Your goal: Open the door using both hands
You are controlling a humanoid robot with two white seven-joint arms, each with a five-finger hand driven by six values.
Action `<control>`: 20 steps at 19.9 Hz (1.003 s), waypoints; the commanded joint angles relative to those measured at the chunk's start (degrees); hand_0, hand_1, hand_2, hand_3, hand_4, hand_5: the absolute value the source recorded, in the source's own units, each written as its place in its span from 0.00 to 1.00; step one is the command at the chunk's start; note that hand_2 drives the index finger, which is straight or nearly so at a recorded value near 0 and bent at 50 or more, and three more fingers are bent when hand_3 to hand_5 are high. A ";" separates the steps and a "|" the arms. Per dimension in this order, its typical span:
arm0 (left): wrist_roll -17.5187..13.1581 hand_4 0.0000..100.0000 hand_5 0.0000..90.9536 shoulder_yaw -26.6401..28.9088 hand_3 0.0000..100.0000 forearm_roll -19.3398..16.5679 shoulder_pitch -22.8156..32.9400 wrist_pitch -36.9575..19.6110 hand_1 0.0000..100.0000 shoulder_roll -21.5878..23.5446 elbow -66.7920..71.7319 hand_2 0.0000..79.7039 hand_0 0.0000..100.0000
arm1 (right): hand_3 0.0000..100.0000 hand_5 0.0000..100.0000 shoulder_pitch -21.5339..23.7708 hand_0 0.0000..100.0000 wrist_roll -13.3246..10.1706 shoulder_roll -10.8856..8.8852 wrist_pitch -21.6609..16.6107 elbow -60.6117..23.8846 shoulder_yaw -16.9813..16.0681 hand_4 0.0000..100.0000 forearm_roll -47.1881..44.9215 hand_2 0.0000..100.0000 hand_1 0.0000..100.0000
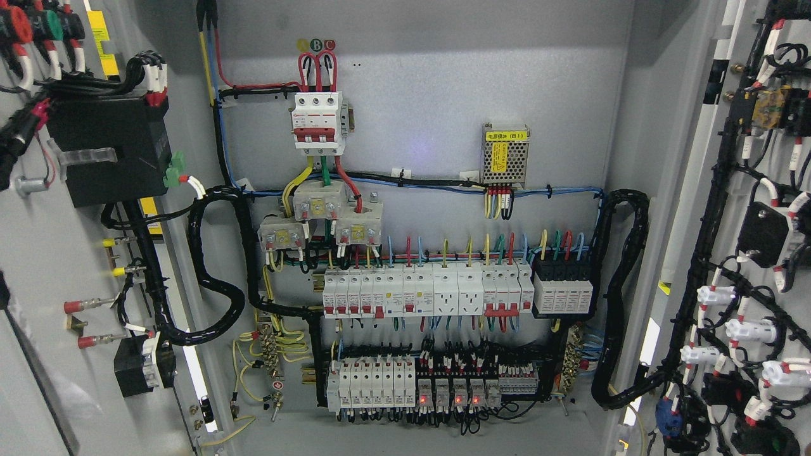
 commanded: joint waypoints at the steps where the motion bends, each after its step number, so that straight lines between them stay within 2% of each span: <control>1: 0.00 0.00 0.00 0.00 0.00 0.05 0.26 -0.03 0.56 1.41 -0.62 0.00 0.12 | 0.00 0.00 -2.42 0.00 -0.29 1.38 -0.07 1.30 3.64 0.00 0.03 0.04 0.50; 4: 0.00 0.00 0.00 0.08 0.00 0.05 0.35 -0.03 0.56 1.67 -0.53 0.00 0.12 | 0.00 0.00 -3.21 0.00 -0.29 1.37 -0.16 1.83 3.81 0.00 -0.06 0.04 0.50; 7: 0.00 0.00 0.00 0.08 0.00 0.05 0.26 -0.03 0.56 1.76 -0.53 0.00 0.12 | 0.00 0.00 -4.61 0.00 -0.56 1.46 -0.34 2.61 5.48 0.00 -0.06 0.04 0.50; 10: 0.00 0.00 0.00 0.09 0.00 0.05 0.26 -0.12 0.56 1.76 -0.53 0.00 0.12 | 0.00 0.00 -5.49 0.00 -3.10 1.46 -0.51 4.55 5.75 0.00 -0.32 0.04 0.50; 11: 0.00 0.00 0.00 0.09 0.00 0.05 0.35 -0.03 0.56 1.76 -0.53 0.00 0.12 | 0.00 0.00 -5.93 0.00 -3.28 1.46 -0.51 4.64 6.10 0.00 -0.41 0.04 0.50; 20: 0.00 0.00 0.00 0.09 0.00 0.05 0.26 -0.12 0.56 2.02 -0.53 0.00 0.12 | 0.00 0.00 -7.26 0.00 -3.28 1.46 -0.60 5.34 7.94 0.00 -0.41 0.04 0.50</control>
